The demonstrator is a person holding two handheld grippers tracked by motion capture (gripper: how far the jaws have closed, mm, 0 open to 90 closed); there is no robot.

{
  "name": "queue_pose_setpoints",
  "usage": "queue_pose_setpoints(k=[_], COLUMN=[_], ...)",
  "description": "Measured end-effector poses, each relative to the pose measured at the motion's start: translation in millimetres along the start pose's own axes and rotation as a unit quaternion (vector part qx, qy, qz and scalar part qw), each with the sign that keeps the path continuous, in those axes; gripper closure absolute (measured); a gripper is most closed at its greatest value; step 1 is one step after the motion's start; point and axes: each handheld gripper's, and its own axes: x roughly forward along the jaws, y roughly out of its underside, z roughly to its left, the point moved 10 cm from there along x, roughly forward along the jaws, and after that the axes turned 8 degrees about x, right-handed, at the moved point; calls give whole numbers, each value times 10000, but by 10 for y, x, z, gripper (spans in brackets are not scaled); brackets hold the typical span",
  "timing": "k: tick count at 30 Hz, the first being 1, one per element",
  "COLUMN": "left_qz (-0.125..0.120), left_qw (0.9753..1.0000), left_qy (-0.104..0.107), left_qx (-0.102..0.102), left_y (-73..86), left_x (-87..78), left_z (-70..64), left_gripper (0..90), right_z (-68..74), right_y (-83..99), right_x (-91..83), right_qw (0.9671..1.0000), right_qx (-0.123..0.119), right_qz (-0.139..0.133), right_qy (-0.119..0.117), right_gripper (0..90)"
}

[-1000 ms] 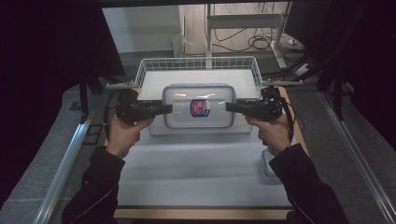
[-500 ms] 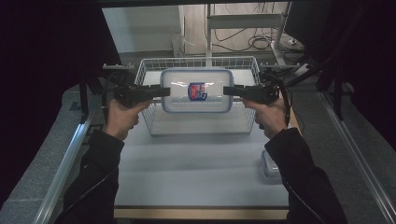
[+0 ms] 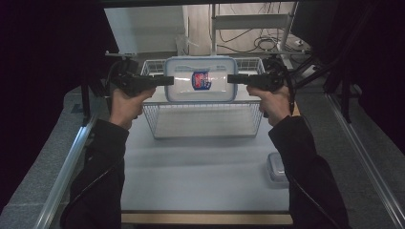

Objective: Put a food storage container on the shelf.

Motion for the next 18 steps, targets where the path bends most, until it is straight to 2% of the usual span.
queue_pose_setpoints(k=[4,10,18], left_qz=[22,81,139], left_qw=[10000,9998,9997], left_qy=[-8,-29,-95], left_qx=[-56,-169,-181], left_y=[-10,19,56], left_x=[58,154,192], left_z=[56,155,207], left_gripper=[536,530,525], right_z=[-60,-171,-240], right_y=[-44,-88,-95], right_x=[28,88,146], right_qw=[9999,9997,9994], right_qx=[145,180,308], right_qz=[-4,11,63], right_qy=[25,141,158], right_gripper=[507,505,503])
